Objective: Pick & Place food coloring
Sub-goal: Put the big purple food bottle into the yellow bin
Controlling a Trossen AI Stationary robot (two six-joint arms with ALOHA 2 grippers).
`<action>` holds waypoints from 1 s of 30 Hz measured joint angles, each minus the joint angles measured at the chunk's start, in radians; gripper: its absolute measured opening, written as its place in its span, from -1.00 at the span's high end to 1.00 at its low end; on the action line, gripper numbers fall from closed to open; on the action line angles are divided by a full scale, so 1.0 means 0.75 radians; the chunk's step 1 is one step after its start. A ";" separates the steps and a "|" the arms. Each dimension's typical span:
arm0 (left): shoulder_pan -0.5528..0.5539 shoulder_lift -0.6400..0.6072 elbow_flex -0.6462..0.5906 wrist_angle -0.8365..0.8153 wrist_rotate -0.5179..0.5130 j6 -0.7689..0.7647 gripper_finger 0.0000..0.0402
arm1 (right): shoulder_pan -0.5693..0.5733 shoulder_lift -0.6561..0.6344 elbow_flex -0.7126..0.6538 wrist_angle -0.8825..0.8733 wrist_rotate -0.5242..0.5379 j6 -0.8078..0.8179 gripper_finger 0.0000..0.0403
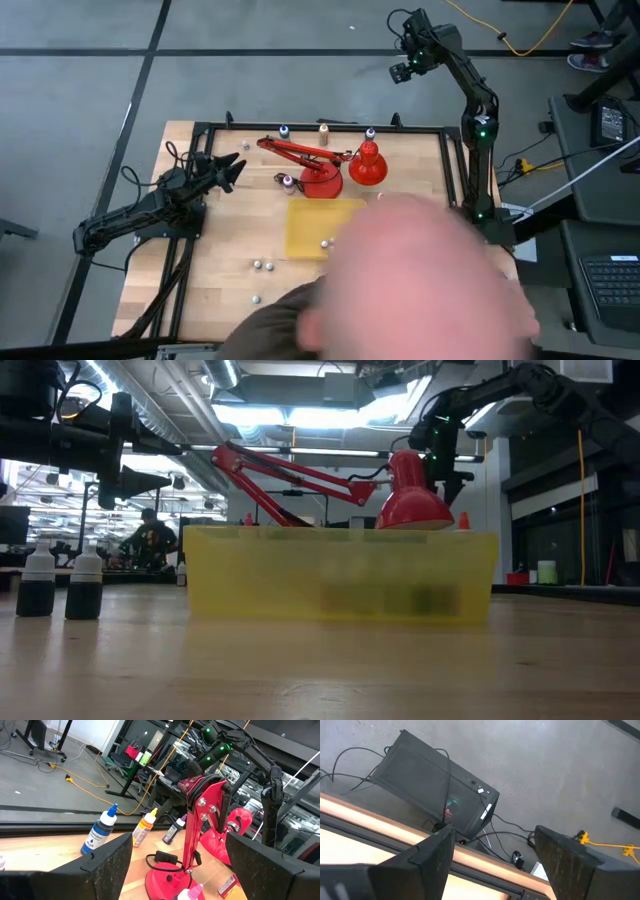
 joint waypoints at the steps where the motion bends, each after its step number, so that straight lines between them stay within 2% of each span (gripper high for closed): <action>1: 0.000 0.000 0.000 0.000 0.000 0.000 -0.56 | 0.000 0.000 0.000 0.000 0.000 0.002 -0.36; 4: 0.000 0.000 0.000 0.000 0.000 0.000 -0.55 | 0.000 0.000 0.000 -0.017 -0.025 0.073 -0.36; 8: 0.000 0.000 0.000 0.000 0.000 0.000 -0.55 | 0.017 0.000 0.000 -0.051 -0.146 0.152 -0.36; 15: 0.000 0.000 0.000 0.000 0.000 0.000 -0.55 | 0.115 0.000 0.000 -0.110 -0.236 0.322 -0.36; 19: 0.000 0.000 0.000 0.000 0.000 0.000 -0.55 | 0.178 0.005 0.000 -0.128 -0.345 0.379 -0.36; 26: 0.000 0.000 0.000 0.000 0.000 0.000 -0.56 | 0.291 0.008 -0.103 -0.126 -0.379 0.420 -0.36; 30: 0.000 0.000 0.000 0.000 0.000 0.000 -0.55 | 0.326 0.009 -0.174 -0.119 -0.459 0.425 -0.36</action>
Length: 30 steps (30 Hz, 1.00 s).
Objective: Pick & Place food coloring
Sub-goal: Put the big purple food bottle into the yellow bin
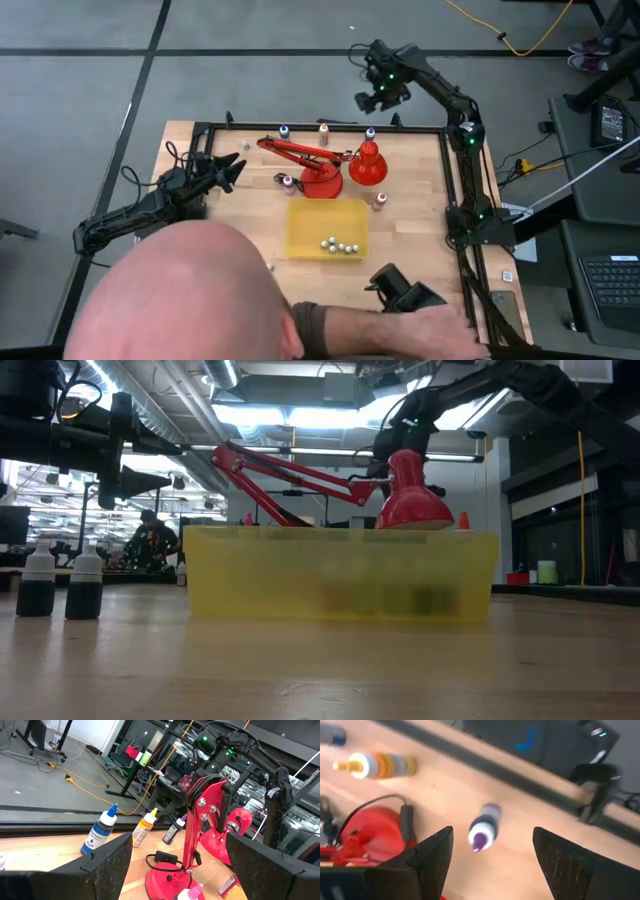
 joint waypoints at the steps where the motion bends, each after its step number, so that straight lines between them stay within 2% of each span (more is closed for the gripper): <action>1: 0.000 0.000 0.000 0.000 0.000 0.000 -0.55 | 0.006 0.000 -0.019 0.006 -0.009 0.000 -0.36; 12: 0.000 0.000 0.000 0.000 0.000 0.000 -0.56 | 0.068 0.001 -0.267 0.143 -0.046 -0.005 -0.36; 30: 0.000 0.000 0.000 0.000 0.000 0.000 -0.56 | 0.077 0.001 -0.458 0.297 -0.040 -0.033 -0.36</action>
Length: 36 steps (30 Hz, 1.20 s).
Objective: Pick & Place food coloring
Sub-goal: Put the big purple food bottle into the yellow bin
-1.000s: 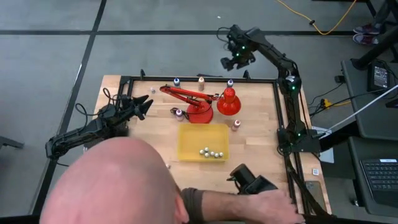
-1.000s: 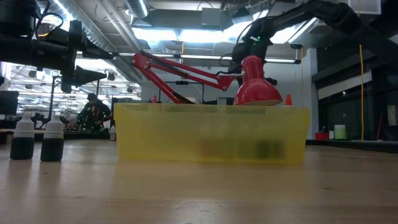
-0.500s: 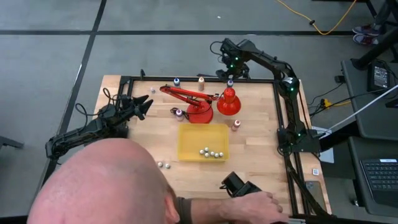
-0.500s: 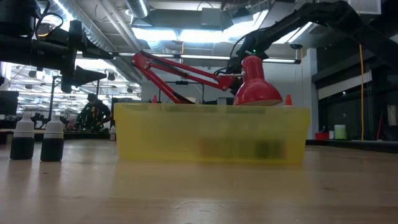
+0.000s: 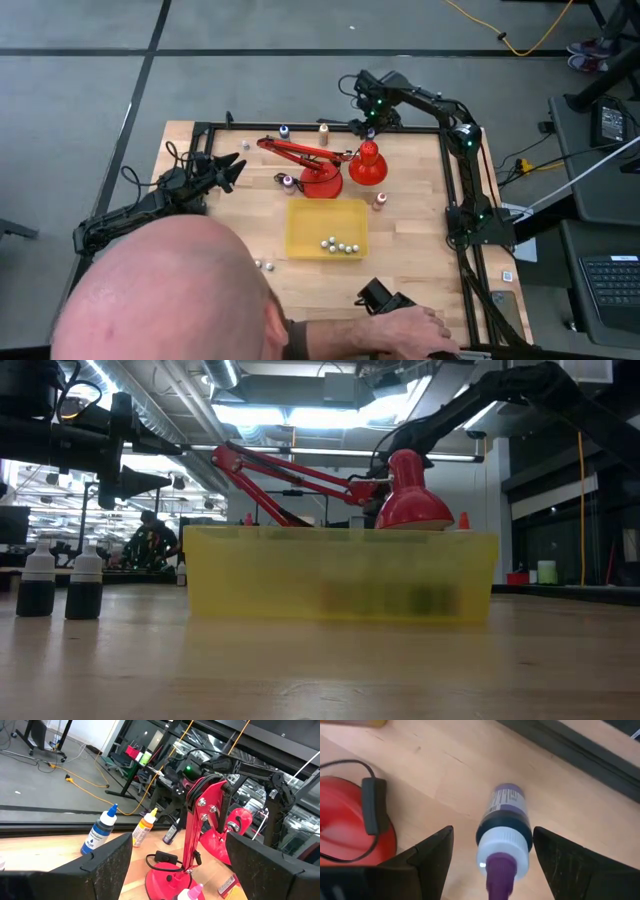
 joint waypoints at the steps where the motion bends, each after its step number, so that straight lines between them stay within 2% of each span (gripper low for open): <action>1: 0.000 0.000 0.000 0.000 0.000 0.000 -0.56 | 0.000 0.000 -0.006 0.004 0.000 -0.003 -0.36; 6: 0.000 0.001 0.000 0.000 0.000 0.000 -0.55 | -0.007 0.000 -0.013 0.025 0.000 -0.012 -0.28; 15: 0.000 0.000 0.000 0.000 0.000 0.000 -0.56 | -0.014 -0.001 -0.013 0.031 -0.002 -0.007 0.26; 23: 0.000 0.000 0.000 0.000 0.000 0.000 -0.55 | -0.021 -0.002 0.013 0.014 0.003 -0.020 0.22; 36: 0.000 0.001 0.000 0.000 0.000 0.000 -0.56 | -0.046 -0.002 0.271 -0.079 0.002 -0.087 0.24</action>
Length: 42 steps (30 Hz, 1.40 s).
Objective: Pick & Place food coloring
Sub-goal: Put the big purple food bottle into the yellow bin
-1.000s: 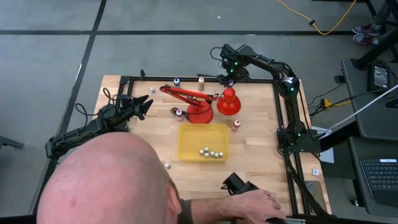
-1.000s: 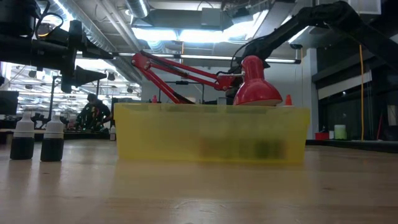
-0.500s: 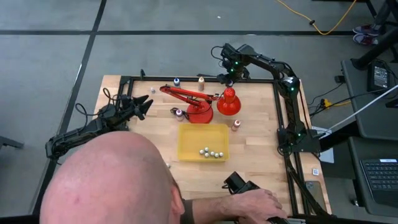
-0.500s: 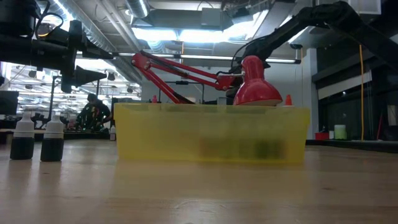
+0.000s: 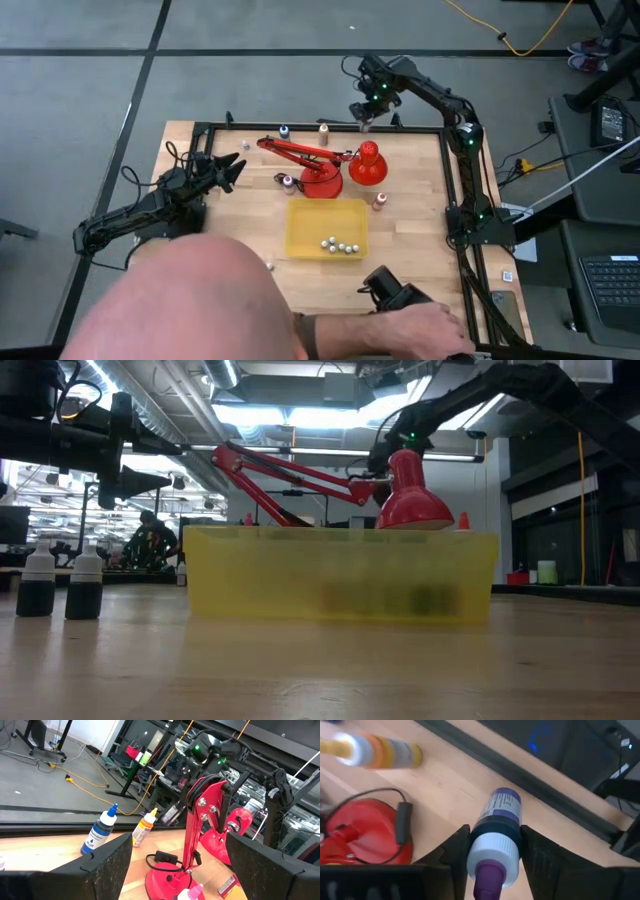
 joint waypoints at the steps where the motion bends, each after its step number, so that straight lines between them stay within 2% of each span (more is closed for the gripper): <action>1: 0.000 0.000 0.000 0.000 0.000 0.000 -0.56 | 0.000 0.000 0.026 -0.024 0.000 -0.001 0.23; 13: 0.000 -0.001 0.000 0.000 0.000 0.000 -0.55 | 0.007 0.000 0.378 -0.319 0.000 -0.063 0.23; 21: 0.000 0.000 0.000 0.000 0.000 0.000 -0.56 | 0.055 -0.149 0.354 -0.303 -0.001 -0.085 0.24; 28: 0.000 0.000 0.000 0.000 0.000 0.000 -0.55 | 0.155 -0.274 0.354 -0.277 0.032 -0.101 0.24; 35: 0.000 -0.001 0.000 0.000 0.000 0.000 -0.55 | 0.294 -0.395 0.354 -0.223 0.044 -0.071 0.24; 42: 0.000 0.000 0.000 0.000 0.001 0.000 -0.55 | 0.493 -0.476 0.354 -0.224 0.151 -0.059 0.24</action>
